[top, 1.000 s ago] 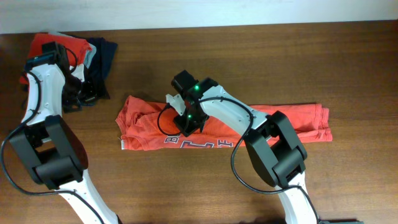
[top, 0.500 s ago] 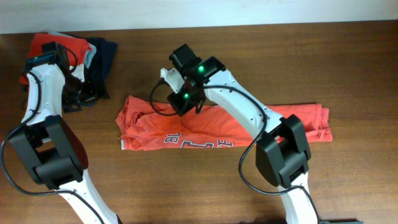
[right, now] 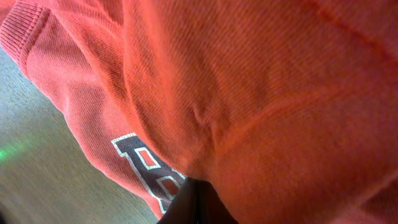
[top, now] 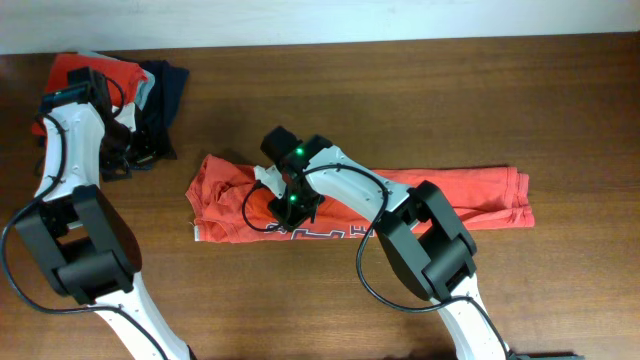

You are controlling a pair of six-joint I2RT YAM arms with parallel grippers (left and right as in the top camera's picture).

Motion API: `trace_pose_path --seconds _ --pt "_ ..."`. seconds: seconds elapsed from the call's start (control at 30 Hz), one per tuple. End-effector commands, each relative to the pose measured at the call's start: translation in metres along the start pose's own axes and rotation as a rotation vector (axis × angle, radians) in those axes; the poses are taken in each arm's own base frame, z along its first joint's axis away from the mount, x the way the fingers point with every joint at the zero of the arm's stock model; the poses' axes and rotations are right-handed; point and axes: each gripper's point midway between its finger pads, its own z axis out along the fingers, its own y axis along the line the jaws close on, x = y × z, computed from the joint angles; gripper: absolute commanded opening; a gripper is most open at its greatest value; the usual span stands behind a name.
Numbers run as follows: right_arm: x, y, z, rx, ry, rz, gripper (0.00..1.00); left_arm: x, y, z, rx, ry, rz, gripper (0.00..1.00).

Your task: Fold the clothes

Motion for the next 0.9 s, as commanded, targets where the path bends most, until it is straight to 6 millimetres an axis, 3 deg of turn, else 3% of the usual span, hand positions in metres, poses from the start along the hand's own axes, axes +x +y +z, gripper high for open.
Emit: trace_pose_path --seconds 0.0,0.13,0.33,0.43,0.5,0.53,0.57,0.6,0.63,0.73,0.87 --pt "0.000 -0.003 0.000 0.018 -0.001 0.000 0.04 -0.008 -0.002 -0.021 -0.002 -0.058 -0.002 0.99" --pt "-0.024 0.010 -0.027 0.003 -0.058 -0.023 0.04 -0.008 -0.002 -0.021 -0.002 -0.058 -0.002 0.99" --pt "-0.074 0.039 -0.098 0.025 -0.224 -0.148 0.04 -0.008 -0.002 -0.021 -0.002 -0.058 -0.002 0.99" --pt "-0.092 0.054 -0.120 0.049 -0.299 -0.263 0.04 -0.008 -0.002 -0.021 -0.002 -0.058 -0.002 0.99" --pt "-0.100 0.060 -0.125 0.071 -0.330 -0.289 0.04 -0.008 -0.002 -0.021 -0.002 -0.058 -0.002 0.99" --pt "-0.103 0.064 -0.126 0.073 -0.342 -0.300 0.11 -0.008 -0.002 -0.021 -0.002 -0.058 -0.002 1.00" --pt "-0.106 0.068 -0.126 0.072 -0.355 -0.310 0.22 -0.008 -0.002 -0.021 -0.002 -0.058 -0.002 0.99" --pt "-0.109 0.072 -0.126 0.071 -0.367 -0.321 0.42 -0.008 -0.002 -0.021 -0.002 -0.058 -0.002 0.99" --pt "-0.110 0.074 -0.125 0.070 -0.371 -0.326 0.53 -0.008 -0.002 -0.021 -0.002 -0.058 -0.002 0.99" --pt "-0.118 0.077 -0.128 0.072 -0.406 -0.337 0.52 -0.008 -0.002 -0.021 -0.002 -0.058 -0.002 0.99" --pt "-0.112 0.076 -0.123 0.096 -0.374 -0.466 0.53 -0.008 -0.002 -0.021 -0.002 -0.058 -0.002 0.99"
